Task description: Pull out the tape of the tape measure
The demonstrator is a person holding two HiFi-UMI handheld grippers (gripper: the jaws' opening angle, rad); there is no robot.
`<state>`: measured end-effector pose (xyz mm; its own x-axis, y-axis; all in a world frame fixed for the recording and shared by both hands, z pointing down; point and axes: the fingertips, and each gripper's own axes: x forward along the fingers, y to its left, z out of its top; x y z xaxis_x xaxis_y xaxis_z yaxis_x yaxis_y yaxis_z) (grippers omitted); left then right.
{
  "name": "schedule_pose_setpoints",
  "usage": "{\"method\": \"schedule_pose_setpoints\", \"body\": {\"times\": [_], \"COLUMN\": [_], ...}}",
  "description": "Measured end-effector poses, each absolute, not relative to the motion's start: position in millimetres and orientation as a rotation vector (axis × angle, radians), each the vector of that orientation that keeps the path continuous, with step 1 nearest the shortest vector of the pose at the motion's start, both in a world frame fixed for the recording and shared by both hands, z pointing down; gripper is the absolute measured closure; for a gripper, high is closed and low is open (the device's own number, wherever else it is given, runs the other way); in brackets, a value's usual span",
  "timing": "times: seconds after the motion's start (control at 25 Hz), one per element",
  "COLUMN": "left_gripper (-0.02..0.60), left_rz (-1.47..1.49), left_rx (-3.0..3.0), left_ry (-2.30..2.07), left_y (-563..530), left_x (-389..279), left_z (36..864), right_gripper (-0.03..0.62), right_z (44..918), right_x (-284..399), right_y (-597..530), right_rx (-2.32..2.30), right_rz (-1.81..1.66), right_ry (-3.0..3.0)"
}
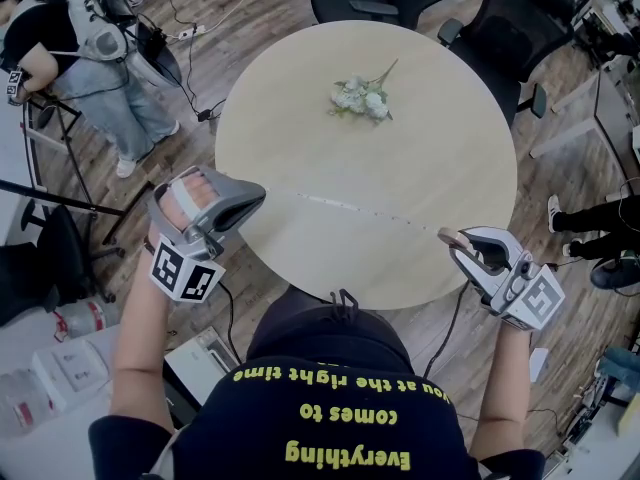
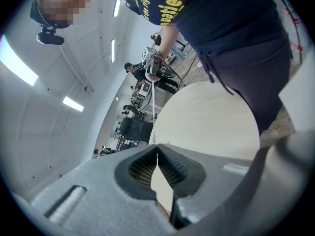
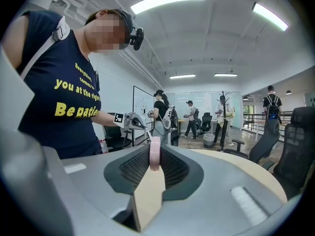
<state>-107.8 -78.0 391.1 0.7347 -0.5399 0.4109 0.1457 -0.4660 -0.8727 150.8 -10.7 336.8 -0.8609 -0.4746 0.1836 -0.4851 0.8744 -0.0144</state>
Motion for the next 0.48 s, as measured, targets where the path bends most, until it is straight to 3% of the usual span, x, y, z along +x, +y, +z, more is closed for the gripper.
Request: {"method": "schedule_pose_setpoints", "body": {"times": [0.48], "left_gripper": [0.574], "left_rz": [-0.808], "left_rx": [-1.906], "left_ry": [0.305], "left_y": [-75], "left_x": [-103], "left_z": [388], "right_gripper": [0.508], "right_z": [330], "right_x": [145], "right_y": [-9], "right_rx": [0.733], "right_rz": [0.106], "right_ry": [-2.913]}}
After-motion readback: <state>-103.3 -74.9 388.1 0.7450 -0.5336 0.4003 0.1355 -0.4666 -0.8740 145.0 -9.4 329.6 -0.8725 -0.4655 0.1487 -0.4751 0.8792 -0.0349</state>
